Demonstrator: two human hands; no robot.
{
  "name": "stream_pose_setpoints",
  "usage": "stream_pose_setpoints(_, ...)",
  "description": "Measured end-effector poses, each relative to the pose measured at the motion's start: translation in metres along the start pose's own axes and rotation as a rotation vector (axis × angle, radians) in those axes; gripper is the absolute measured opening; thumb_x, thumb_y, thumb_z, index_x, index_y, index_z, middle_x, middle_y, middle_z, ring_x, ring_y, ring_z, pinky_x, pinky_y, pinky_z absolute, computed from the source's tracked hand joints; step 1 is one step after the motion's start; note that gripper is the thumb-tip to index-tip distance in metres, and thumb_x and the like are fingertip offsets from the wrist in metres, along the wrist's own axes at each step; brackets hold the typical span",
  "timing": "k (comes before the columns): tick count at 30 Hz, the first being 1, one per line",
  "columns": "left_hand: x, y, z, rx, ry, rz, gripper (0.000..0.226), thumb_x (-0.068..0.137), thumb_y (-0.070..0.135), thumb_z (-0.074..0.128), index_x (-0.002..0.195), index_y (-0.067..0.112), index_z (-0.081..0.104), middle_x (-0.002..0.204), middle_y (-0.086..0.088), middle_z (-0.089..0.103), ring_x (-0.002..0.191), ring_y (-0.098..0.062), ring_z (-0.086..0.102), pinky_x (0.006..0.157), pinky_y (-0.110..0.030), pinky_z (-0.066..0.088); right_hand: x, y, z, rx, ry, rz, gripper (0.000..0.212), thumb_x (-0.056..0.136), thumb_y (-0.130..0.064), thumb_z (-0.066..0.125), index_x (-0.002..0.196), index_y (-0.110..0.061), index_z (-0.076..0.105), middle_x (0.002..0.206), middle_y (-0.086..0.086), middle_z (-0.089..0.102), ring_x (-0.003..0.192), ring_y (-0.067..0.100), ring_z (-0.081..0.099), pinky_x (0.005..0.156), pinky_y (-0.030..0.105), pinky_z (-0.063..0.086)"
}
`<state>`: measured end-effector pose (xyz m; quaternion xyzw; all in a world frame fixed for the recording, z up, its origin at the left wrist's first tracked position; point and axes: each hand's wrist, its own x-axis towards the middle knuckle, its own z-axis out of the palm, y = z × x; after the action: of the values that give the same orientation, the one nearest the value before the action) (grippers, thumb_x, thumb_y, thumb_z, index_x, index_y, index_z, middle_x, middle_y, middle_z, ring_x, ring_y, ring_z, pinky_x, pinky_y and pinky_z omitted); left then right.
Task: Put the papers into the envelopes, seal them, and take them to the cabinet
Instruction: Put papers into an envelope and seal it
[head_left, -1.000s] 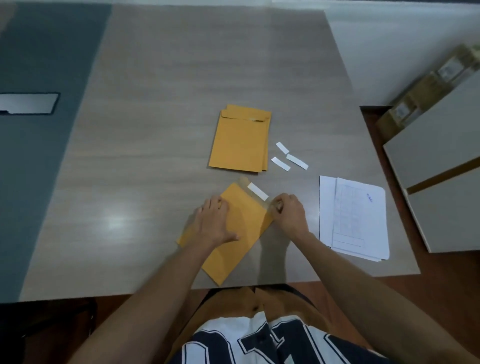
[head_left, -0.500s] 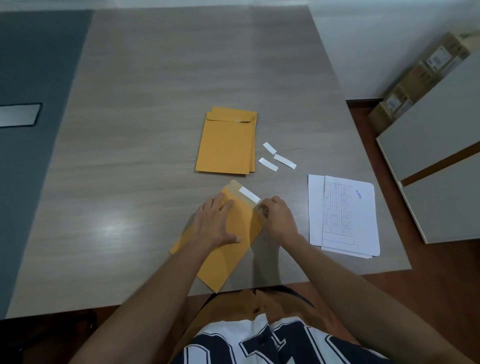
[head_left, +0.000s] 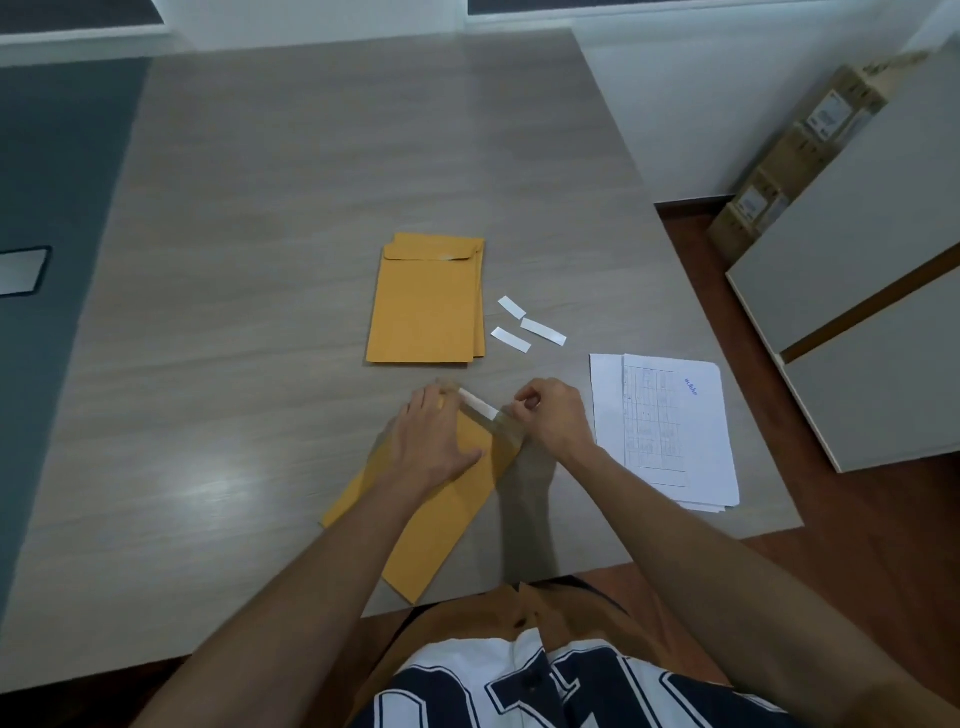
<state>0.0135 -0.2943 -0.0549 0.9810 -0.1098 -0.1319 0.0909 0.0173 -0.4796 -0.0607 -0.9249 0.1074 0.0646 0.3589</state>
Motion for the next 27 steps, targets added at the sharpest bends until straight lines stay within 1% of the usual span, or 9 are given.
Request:
stream_pose_setpoints(3,0.011,0.029,-0.003,-0.144,0.116,0.059,0.035,0.08,0.038,0.07,0.104,0.016,0.056,0.108,-0.003,0.052,0.107,-0.026,0.048,0.087,-0.034,0.041,0.001,0.014,-0.023,0.061,0.092,0.113,0.021,0.088,-0.024,0.065,0.105,-0.013,0.071,0.098,0.003,0.068,0.088,0.015,0.062,0.074,0.022,0.044)
stream_pose_setpoints(5,0.017,0.05,-0.004,-0.244,0.108,0.062,0.026,0.079,0.029,0.069,0.097,0.015,0.055,0.102,-0.003,0.053,0.102,-0.026,0.049,0.083,-0.036,0.043,0.001,0.029,-0.038,0.065,0.147,0.19,0.026,0.088,-0.028,0.064,0.109,-0.015,0.069,0.103,0.004,0.066,0.096,0.019,0.062,0.076,0.025,0.044)
stream_pose_setpoints(9,0.026,0.106,0.008,-0.422,-0.005,0.072,0.034,0.082,0.026,0.068,0.111,0.01,0.06,0.113,-0.006,0.056,0.105,-0.025,0.053,0.089,-0.039,0.048,-0.01,0.07,-0.073,-0.07,0.28,0.355,0.038,0.087,-0.039,0.064,0.118,-0.016,0.063,0.12,0.01,0.059,0.116,0.028,0.051,0.091,0.038,0.046)
stream_pose_setpoints(12,0.034,0.143,0.017,-0.576,-0.112,-0.089,0.044,0.077,0.033,0.065,0.111,0.005,0.06,0.112,-0.014,0.06,0.102,-0.033,0.059,0.085,-0.041,0.049,-0.021,0.1,-0.099,-0.148,0.34,0.497,0.051,0.087,-0.043,0.065,0.127,-0.014,0.056,0.13,0.012,0.054,0.121,0.03,0.047,0.096,0.04,0.044)
stream_pose_setpoints(15,0.041,0.163,0.029,-0.734,-0.145,-0.261,0.064,0.056,0.049,0.052,0.102,0.004,0.058,0.108,-0.018,0.064,0.098,-0.038,0.064,0.079,-0.046,0.055,-0.029,0.127,-0.115,-0.172,0.342,0.595,0.065,0.085,-0.047,0.066,0.135,-0.01,0.047,0.135,0.014,0.049,0.125,0.03,0.044,0.099,0.042,0.044)
stream_pose_setpoints(18,0.047,0.174,0.042,-0.727,-0.129,-0.346,0.049,0.055,0.051,0.051,0.083,0.012,0.05,0.095,-0.014,0.063,0.087,-0.037,0.064,0.069,-0.046,0.056,-0.032,0.154,-0.124,-0.145,0.3,0.62,0.068,0.085,-0.047,0.067,0.135,-0.006,0.046,0.136,0.015,0.046,0.126,0.031,0.043,0.1,0.041,0.043)
stream_pose_setpoints(20,0.049,0.183,0.042,-0.757,-0.134,-0.36,0.035,0.059,0.045,0.054,0.071,0.016,0.038,0.081,-0.013,0.055,0.073,-0.039,0.055,0.06,-0.039,0.047,-0.029,0.166,-0.124,-0.11,0.282,0.587,0.068,0.084,-0.046,0.069,0.134,-0.006,0.048,0.134,0.015,0.047,0.125,0.031,0.043,0.099,0.039,0.043)
stream_pose_setpoints(23,0.05,0.195,0.04,-0.783,-0.16,-0.346,0.024,0.067,0.037,0.057,0.068,0.024,0.037,0.073,0.005,0.048,0.066,-0.022,0.047,0.065,-0.033,0.043,-0.024,0.168,-0.124,-0.058,0.271,0.578,0.067,0.081,-0.046,0.072,0.132,-0.009,0.05,0.133,0.012,0.048,0.124,0.029,0.045,0.098,0.039,0.046)
stream_pose_setpoints(27,0.057,0.216,0.037,-0.874,-0.152,-0.428,0.023,0.075,0.027,0.062,0.07,0.022,0.04,0.073,0.006,0.051,0.068,-0.02,0.049,0.067,-0.032,0.042,-0.019,0.166,-0.124,-0.057,0.231,0.557,0.066,0.08,-0.043,0.074,0.131,-0.008,0.051,0.13,0.014,0.051,0.123,0.03,0.046,0.098,0.039,0.044)
